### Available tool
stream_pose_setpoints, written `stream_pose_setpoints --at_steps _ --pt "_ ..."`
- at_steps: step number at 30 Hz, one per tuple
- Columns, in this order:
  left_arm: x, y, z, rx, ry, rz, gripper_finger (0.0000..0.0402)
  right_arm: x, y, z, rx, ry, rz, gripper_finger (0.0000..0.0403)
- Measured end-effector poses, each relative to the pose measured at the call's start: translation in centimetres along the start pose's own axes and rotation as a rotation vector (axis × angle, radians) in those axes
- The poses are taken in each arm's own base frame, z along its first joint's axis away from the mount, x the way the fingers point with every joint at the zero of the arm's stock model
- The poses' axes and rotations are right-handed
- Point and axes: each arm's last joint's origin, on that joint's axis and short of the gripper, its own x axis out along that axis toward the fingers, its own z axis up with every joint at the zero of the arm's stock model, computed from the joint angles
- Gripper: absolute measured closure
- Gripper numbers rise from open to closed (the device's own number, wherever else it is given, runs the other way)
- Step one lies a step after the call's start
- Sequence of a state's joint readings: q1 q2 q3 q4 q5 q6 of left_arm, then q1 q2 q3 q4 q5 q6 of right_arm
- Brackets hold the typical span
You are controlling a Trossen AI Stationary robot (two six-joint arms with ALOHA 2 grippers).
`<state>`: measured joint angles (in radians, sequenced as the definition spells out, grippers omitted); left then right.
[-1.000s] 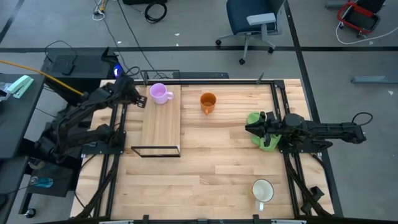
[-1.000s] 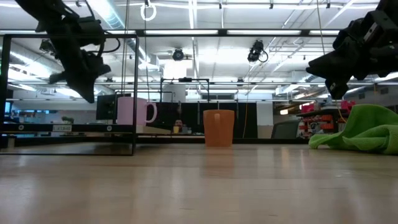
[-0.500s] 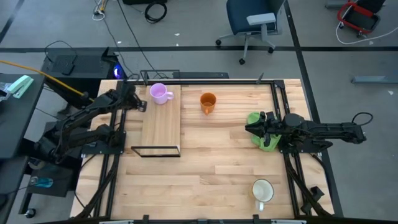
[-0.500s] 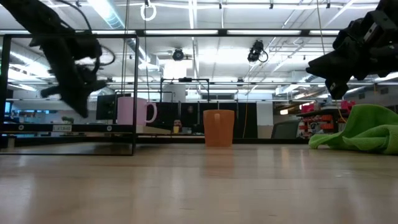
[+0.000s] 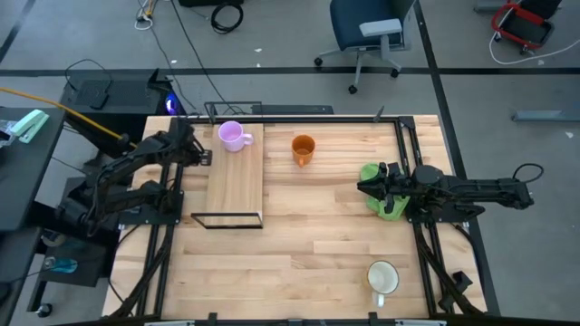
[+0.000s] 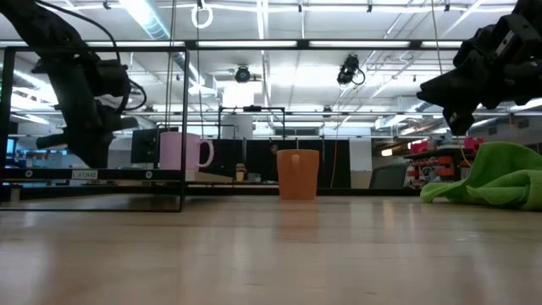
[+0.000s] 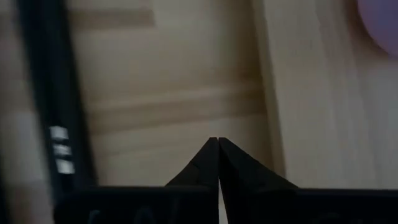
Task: Stack small to large cups/mugs on shelf
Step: Adjust the shelf
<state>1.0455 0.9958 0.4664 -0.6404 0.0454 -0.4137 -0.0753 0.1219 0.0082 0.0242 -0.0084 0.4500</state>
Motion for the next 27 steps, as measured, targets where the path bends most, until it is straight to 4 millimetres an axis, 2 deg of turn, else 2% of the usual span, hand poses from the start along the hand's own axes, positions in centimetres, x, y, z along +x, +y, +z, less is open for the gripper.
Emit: stream_pose_setpoints --at_steps 10,15,22,27 --pt "2.6 -1.6 -0.5 0.050 0.130 0.015 0.0394 0.0 0.0 0.0 -0.007 0.001 -0.005 0.0326" --pt "2.8 -1.8 -0.4 0.050 0.124 0.006 0.0378 0.0 0.0 0.0 -0.008 0.002 -0.006 0.0326" --pt "2.9 -2.6 -0.4 0.060 0.105 -0.051 0.0396 0.0 0.0 0.0 -0.015 0.002 -0.006 0.0326" --pt "2.9 -2.9 -0.1 0.058 0.078 -0.077 0.0383 0.0 0.0 0.0 -0.015 0.001 -0.006 0.0326"
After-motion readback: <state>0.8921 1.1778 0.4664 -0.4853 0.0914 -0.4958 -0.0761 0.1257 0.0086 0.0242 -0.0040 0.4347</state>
